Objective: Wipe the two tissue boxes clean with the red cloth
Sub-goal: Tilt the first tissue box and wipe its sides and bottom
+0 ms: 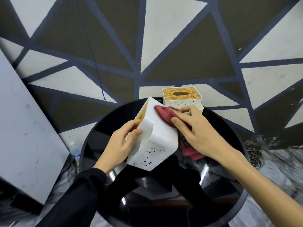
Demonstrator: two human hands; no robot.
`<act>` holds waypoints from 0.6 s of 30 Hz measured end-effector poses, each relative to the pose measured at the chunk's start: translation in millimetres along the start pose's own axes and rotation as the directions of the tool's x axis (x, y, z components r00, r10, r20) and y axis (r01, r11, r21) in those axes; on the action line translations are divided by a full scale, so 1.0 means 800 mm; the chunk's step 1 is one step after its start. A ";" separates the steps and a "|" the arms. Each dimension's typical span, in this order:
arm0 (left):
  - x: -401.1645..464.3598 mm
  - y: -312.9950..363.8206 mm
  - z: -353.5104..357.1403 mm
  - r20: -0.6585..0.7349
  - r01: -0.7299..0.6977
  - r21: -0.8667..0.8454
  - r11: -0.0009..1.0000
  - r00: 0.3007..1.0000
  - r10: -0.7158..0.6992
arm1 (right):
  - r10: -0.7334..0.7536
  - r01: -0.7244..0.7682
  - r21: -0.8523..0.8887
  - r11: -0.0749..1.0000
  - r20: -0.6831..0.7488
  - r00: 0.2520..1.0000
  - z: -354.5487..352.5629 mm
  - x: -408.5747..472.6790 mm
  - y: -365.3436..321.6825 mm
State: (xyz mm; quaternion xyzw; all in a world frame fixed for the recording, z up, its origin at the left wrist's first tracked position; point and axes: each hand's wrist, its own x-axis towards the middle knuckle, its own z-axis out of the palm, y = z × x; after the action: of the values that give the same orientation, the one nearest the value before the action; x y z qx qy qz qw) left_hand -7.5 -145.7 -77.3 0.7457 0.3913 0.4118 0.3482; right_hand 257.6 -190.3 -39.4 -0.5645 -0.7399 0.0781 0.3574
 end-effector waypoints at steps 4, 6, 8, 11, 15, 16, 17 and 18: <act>0.003 -0.001 0.001 0.001 -0.012 0.013 1.000 1.000 0.012 | -0.099 0.099 0.028 0.995 -0.007 0.995 0.000 -0.046 -0.005; 0.004 -0.001 0.002 0.007 -0.015 0.018 1.000 1.000 0.015 | -0.113 0.113 0.026 0.993 -0.009 0.994 0.001 -0.057 0.006; 0.005 0.001 0.004 0.009 -0.019 0.027 0.999 1.000 0.019 | -0.104 0.104 0.012 0.994 -0.007 0.995 0.000 -0.054 0.021; 0.005 0.004 0.006 0.013 -0.017 0.042 0.999 1.000 0.017 | -0.016 0.016 0.002 1.000 -0.014 1.000 0.000 -0.029 0.039; 0.005 0.007 0.008 0.001 -0.019 0.054 0.998 1.000 0.019 | 0.058 -0.058 0.018 0.998 -0.007 0.998 -0.001 0.008 0.044; 0.005 0.007 0.008 0.001 -0.015 0.050 0.999 1.000 0.015 | 0.059 -0.059 0.020 0.998 -0.001 0.998 -0.001 0.014 0.042; 0.004 0.007 0.008 0.000 -0.011 0.045 0.999 1.000 0.011 | 0.053 -0.053 0.019 0.998 0.005 0.999 -0.001 0.018 0.038; 0.003 0.006 0.007 0.000 -0.006 0.042 0.999 1.000 0.006 | 0.041 -0.041 0.018 0.999 0.005 0.999 0.000 0.021 0.034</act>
State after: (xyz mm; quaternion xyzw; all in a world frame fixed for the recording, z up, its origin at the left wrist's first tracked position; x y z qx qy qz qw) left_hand -0.6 -146.9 -75.0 0.7539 0.3977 0.4046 0.3314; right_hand 277.0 -166.2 -45.7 -0.5762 -0.7282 0.0936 0.3591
